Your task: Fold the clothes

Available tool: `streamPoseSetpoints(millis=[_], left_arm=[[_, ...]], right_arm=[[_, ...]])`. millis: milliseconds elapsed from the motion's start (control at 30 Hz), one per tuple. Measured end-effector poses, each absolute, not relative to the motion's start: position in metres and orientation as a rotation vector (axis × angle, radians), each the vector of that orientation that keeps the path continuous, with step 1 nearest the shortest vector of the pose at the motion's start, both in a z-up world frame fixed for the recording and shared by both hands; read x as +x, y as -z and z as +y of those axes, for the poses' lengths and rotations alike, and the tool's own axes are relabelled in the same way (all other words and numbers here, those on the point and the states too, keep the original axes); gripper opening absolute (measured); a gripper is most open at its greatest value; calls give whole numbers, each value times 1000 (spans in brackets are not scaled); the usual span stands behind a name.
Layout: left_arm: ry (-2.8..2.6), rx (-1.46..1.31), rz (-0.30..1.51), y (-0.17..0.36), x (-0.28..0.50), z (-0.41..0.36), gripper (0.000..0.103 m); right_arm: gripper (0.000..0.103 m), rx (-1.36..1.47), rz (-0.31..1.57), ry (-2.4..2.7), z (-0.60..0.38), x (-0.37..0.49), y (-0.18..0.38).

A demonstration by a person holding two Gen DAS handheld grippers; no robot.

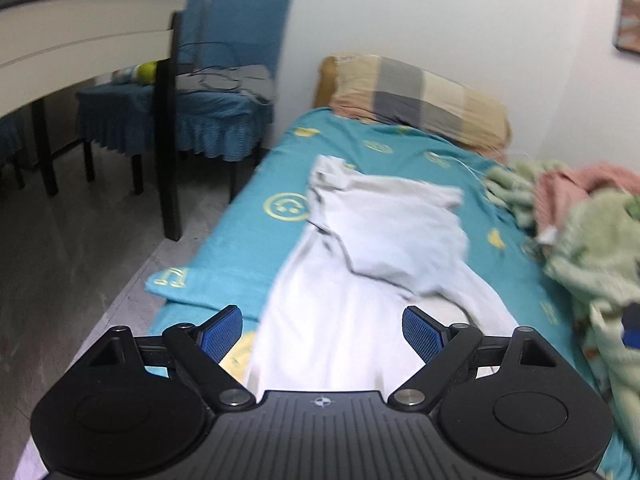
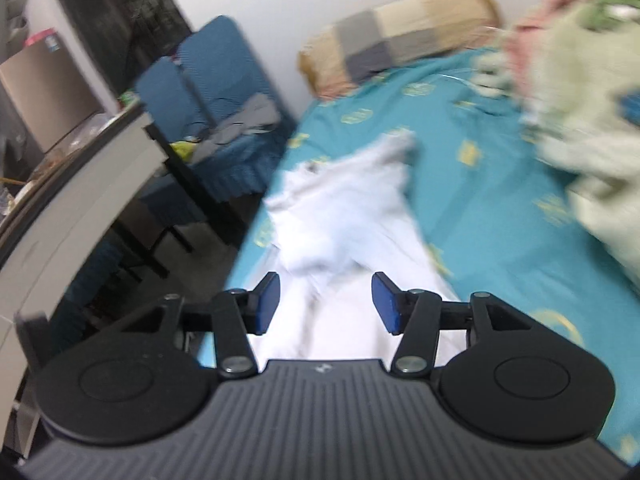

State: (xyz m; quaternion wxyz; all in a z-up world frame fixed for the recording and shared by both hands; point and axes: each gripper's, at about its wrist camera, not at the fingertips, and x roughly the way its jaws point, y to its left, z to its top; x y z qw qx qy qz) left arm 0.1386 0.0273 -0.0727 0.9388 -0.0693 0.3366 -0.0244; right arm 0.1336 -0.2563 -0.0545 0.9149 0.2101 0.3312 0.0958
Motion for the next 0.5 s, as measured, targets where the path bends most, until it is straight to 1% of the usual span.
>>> streamPoseSetpoints(millis=[133,233,500], left_arm=[[97,-76,698,72,117,-2,89],[110,-31,707,76,106,-20,89],[87,-9,700,78,100,-28,89]], right_arm=[[55,454,685,-119,-281,85,65],[55,480,673,-116,-291,69,73],[55,415,708,-106,-294,76,93]])
